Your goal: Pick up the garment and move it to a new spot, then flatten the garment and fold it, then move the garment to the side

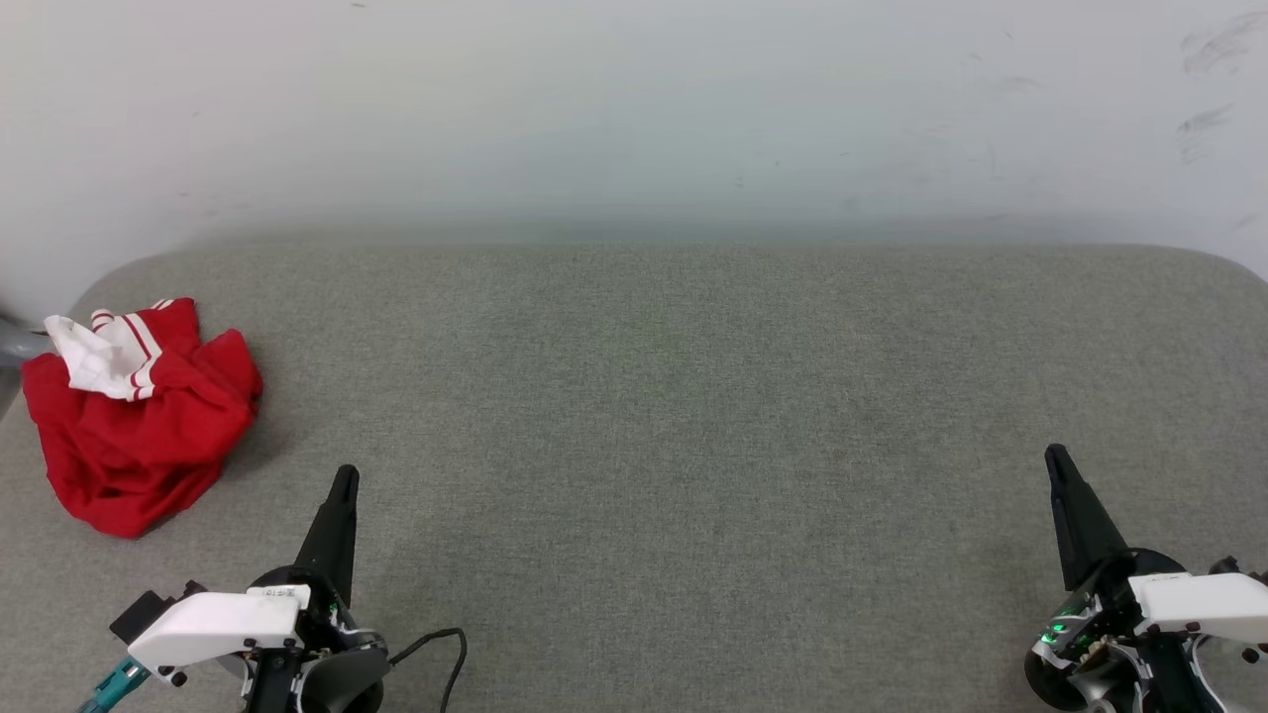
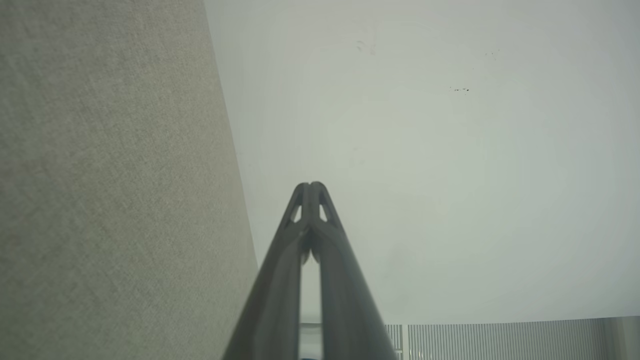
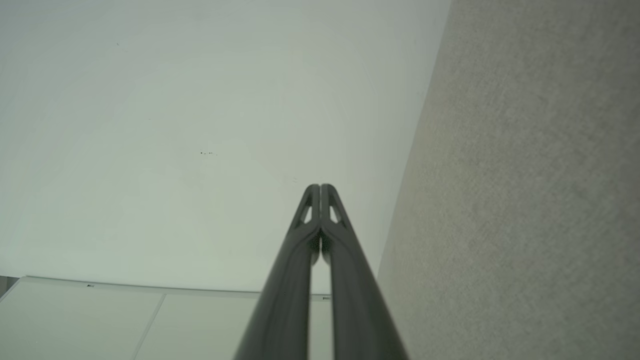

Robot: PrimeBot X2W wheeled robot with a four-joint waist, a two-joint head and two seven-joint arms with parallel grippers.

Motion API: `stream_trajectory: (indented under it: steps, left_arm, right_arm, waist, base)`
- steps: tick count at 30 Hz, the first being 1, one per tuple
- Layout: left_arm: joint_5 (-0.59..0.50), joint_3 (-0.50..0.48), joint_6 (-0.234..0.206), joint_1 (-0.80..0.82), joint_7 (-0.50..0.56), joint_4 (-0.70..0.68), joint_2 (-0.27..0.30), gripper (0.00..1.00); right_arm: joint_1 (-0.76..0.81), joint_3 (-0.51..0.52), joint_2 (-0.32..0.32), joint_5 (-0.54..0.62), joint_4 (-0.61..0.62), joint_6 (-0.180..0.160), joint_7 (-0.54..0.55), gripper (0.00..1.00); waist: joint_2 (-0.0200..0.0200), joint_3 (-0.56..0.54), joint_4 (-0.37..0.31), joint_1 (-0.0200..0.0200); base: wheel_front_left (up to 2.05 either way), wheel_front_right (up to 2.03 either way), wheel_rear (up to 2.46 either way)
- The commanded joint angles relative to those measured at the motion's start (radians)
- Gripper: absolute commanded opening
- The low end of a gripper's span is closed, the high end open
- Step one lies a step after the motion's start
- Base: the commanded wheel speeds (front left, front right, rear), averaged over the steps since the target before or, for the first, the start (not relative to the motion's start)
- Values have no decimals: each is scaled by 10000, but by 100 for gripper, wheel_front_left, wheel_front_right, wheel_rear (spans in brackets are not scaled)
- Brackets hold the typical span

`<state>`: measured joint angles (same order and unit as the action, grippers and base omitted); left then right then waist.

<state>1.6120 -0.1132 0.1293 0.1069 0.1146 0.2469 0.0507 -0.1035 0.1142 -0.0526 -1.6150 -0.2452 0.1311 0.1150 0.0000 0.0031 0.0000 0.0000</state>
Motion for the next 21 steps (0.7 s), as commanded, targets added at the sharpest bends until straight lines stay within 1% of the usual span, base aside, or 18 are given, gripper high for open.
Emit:
stream_trajectory:
  steps: [1, 21]
  left_arm:
    - [21, -21, 45, 65, 19, -7, -13, 0]
    - [21, -21, 45, 65, 19, -8, -13, 0]
  right_arm:
    - [-119, 6, 38, 55, -12, -7, 21, 0]
    - [-119, 1, 38, 51, -12, -7, 16, 0]
  waist:
    - [0, 0, 0, 0]
    - [0, 0, 0, 0]
  base:
    - [0, 0, 0]
    - [0, 0, 0]
